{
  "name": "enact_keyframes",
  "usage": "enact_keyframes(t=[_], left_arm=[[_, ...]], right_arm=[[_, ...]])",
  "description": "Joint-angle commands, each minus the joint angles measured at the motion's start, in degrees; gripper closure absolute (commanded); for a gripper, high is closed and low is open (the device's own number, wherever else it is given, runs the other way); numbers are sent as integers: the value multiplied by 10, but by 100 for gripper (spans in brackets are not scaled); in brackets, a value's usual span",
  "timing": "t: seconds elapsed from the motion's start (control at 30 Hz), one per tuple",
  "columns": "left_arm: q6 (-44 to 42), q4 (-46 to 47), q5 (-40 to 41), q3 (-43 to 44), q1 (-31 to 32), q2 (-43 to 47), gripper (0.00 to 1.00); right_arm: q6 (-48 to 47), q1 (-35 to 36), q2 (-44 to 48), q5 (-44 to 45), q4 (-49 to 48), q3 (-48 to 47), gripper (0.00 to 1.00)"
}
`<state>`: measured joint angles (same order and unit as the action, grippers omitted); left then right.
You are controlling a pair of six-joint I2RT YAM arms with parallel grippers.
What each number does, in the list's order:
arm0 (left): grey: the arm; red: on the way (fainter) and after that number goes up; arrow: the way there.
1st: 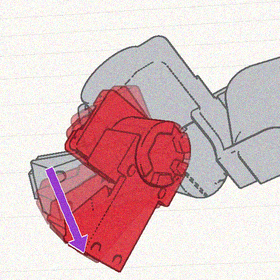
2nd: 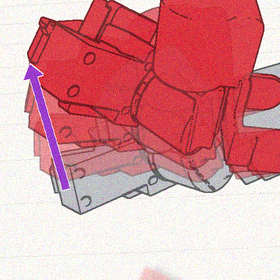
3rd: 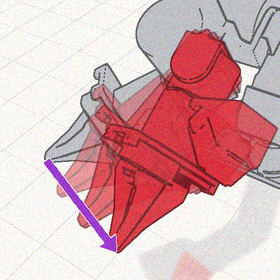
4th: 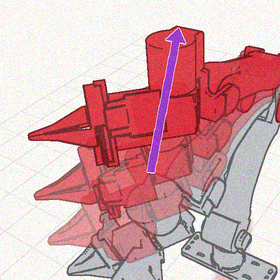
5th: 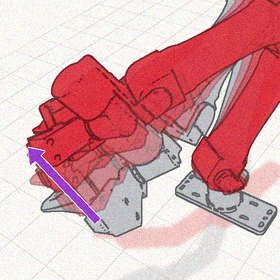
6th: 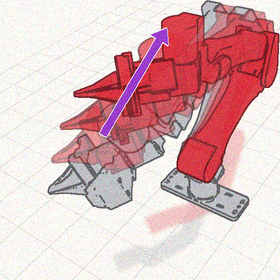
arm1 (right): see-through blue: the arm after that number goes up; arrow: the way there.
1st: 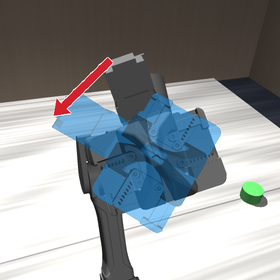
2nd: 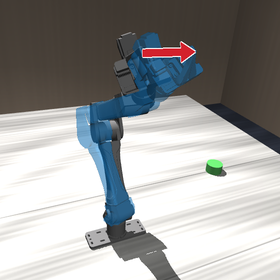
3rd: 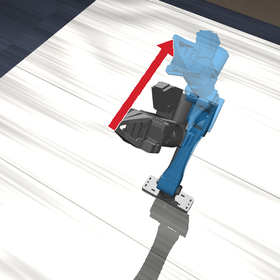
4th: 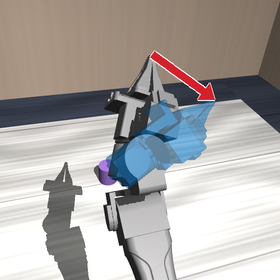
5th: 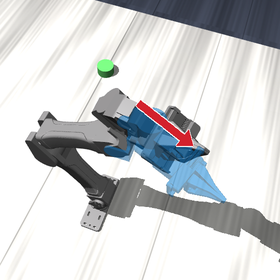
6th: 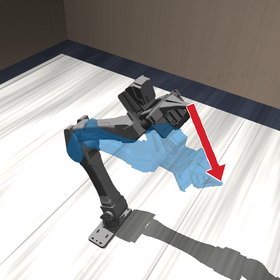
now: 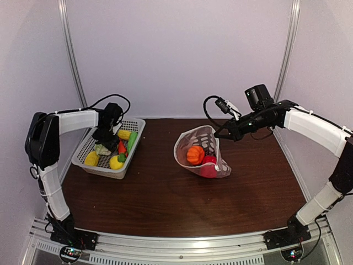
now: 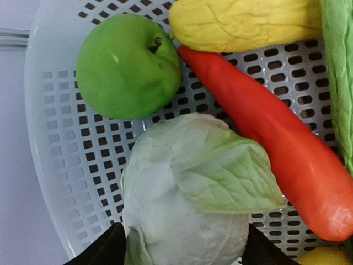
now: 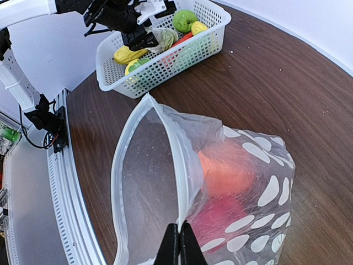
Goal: Place the food in the zip-top bag and seal the zipper
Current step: Pick up the fake vegetable from the bin, then place the fake vegetable in the zipper food storage bag.
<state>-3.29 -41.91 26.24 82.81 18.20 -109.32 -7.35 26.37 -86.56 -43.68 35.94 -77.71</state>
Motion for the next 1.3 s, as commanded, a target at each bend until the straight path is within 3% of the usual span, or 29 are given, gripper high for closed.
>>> enact_keyframes(t=[0.0,0.13,0.2,0.37,0.53,0.63,0.73,0.8,0.87,0.97,1.27], left_arm=[[-45,14,42,18,-3,-45,33],[-32,-11,49,44,4,-49,64],[-20,-36,71,58,18,-28,74],[24,-106,72,91,63,76,77],[100,-129,-46,115,102,169,78],[149,-53,-221,85,119,232,78],[233,116,-408,-13,134,298,78],[297,236,-489,-67,157,320,80],[345,327,-523,-97,196,316,81],[375,388,-541,-101,254,276,81],[445,454,-529,-65,324,131,86]], right_arm=[[-2,-1,13,-1,-9,4,100],[-3,-1,20,2,-10,8,100],[-3,-1,24,4,-9,9,100],[-2,-1,26,9,-11,12,100],[-1,-1,21,14,-10,7,100],[3,-1,17,22,-10,3,100],[7,-1,10,36,-6,-9,100],[8,-1,2,41,0,-23,100],[11,-1,-5,43,6,-37,100],[15,-1,-14,39,14,-55,100],[23,-1,-14,30,19,-65,100]])
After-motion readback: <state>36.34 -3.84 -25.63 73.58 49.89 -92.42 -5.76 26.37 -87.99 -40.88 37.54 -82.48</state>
